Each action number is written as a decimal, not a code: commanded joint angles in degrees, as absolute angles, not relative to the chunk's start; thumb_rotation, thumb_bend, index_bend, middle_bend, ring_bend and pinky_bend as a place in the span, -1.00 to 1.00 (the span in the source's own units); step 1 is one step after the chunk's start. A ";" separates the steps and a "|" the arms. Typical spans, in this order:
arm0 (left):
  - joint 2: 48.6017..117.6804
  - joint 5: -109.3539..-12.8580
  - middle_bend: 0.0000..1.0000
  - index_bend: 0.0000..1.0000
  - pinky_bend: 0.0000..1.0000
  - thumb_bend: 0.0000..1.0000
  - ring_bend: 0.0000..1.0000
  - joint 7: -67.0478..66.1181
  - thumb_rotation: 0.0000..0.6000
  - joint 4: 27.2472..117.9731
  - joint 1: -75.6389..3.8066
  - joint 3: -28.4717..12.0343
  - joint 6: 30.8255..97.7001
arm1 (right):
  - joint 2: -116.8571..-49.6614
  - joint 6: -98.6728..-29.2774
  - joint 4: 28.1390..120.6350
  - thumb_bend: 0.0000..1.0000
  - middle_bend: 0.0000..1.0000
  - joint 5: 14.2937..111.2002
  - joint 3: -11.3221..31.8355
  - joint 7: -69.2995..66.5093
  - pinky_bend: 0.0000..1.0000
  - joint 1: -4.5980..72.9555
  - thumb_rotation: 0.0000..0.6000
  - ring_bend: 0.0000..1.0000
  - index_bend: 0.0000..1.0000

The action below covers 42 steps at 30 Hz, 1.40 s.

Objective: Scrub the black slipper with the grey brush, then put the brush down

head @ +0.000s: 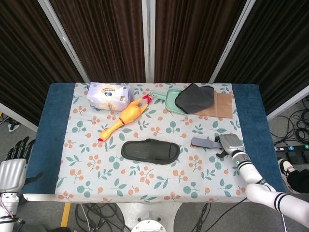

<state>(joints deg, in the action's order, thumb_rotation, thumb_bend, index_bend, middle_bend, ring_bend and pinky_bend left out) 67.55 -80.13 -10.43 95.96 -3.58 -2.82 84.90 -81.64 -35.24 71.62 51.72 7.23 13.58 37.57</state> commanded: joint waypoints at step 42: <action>68.85 -89.84 -0.69 -0.73 -0.67 -0.91 -0.86 9.88 1.00 91.84 -16.42 -5.07 71.29 | -68.29 -31.91 89.02 -0.05 1.00 67.68 11.05 -4.06 1.00 40.61 1.00 1.00 1.00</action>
